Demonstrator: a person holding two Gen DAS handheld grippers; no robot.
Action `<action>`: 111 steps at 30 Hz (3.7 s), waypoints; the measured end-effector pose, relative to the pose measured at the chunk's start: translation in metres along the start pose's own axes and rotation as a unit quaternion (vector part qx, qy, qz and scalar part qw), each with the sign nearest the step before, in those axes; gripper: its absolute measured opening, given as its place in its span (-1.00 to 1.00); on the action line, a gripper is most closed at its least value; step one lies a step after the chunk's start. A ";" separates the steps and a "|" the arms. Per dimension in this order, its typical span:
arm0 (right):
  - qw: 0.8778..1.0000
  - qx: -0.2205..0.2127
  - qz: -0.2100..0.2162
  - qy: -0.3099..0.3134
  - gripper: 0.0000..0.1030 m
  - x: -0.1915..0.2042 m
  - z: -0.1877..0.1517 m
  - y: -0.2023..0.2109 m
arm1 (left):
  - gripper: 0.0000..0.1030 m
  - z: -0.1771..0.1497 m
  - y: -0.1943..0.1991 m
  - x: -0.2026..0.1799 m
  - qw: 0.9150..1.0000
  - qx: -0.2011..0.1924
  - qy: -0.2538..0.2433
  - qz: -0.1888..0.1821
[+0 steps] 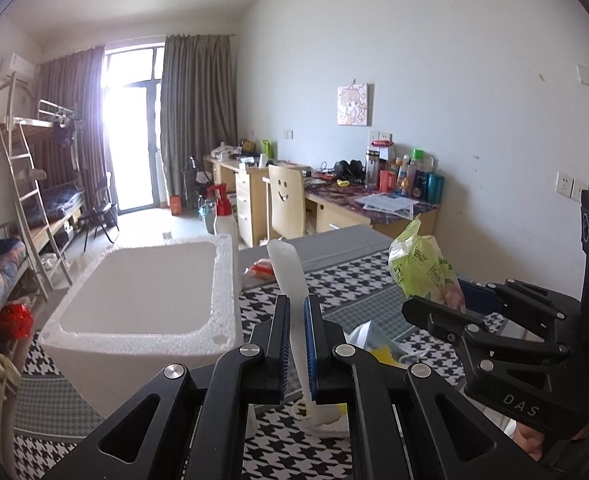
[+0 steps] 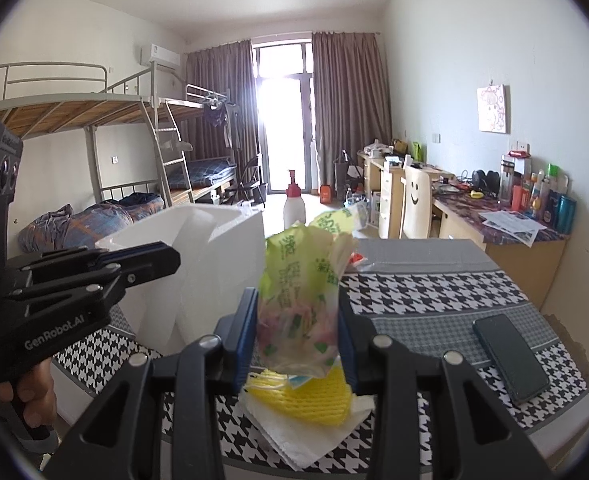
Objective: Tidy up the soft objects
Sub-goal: 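Carry the tissue pack in the right gripper over the white foam box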
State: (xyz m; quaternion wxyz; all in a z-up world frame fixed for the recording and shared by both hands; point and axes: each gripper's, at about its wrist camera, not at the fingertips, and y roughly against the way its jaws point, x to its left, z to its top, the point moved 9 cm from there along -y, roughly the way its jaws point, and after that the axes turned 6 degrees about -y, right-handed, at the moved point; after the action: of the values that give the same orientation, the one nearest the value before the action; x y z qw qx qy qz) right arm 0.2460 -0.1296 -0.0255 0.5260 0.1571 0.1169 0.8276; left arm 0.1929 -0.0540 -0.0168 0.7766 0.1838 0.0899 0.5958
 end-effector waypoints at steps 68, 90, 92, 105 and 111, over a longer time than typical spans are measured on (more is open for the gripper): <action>0.996 -0.002 0.087 0.031 -0.19 0.053 0.050 -0.052 | -0.84 0.019 -0.033 0.119 0.991 0.022 0.055 0.120; 0.996 0.004 0.079 0.033 -0.19 0.071 0.059 -0.064 | 0.98 0.014 -0.002 0.153 0.980 -0.006 0.060 0.190; 0.996 0.003 0.081 0.036 -0.19 0.075 0.061 -0.066 | 0.98 0.014 -0.001 0.155 0.979 -0.007 0.058 0.193; 0.994 0.008 0.101 0.052 -0.19 0.098 0.068 -0.078 | 0.98 0.004 0.015 0.171 0.973 -0.011 0.071 0.219; 0.993 0.010 0.106 0.052 -0.19 0.100 0.070 -0.086 | 0.98 -0.001 0.024 0.177 0.971 -0.015 0.072 0.229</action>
State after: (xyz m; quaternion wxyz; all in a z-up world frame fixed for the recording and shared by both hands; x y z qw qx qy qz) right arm 0.3048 -0.0012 0.0214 0.4273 0.1307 0.1350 0.8844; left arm 0.2202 0.1214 0.0060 0.6136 0.1445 0.0927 0.7707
